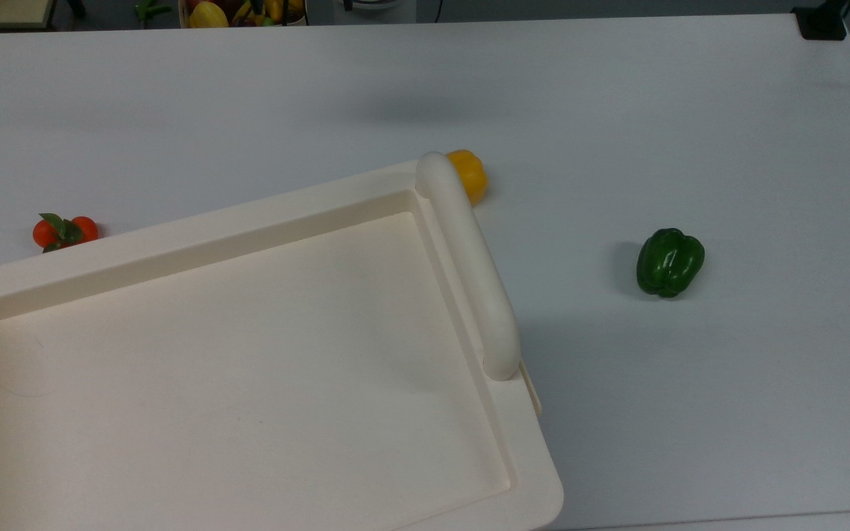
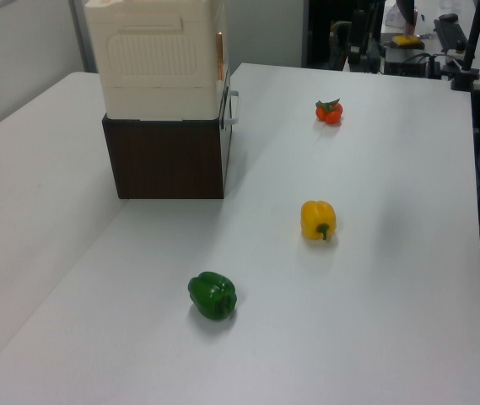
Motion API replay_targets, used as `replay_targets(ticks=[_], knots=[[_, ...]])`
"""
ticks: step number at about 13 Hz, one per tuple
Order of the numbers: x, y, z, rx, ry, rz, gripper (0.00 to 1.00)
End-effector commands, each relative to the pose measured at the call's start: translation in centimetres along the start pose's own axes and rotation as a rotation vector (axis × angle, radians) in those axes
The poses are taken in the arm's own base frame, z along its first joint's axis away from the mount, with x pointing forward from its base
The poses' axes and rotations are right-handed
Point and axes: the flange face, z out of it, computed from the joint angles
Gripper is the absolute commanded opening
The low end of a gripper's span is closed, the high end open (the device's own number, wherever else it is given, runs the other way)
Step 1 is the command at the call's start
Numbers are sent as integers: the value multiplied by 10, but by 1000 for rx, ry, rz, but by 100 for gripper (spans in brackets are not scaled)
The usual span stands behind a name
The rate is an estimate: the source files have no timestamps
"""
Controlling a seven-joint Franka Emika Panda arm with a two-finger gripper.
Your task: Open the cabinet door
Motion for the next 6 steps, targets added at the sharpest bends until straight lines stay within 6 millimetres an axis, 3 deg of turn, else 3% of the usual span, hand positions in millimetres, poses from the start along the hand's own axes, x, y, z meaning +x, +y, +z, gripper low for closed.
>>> replay_targets(ticks=[1,6], knots=[[1,-1,-7,-5,46,-24,100],[19,-11,-26,-21,235,-44,100]])
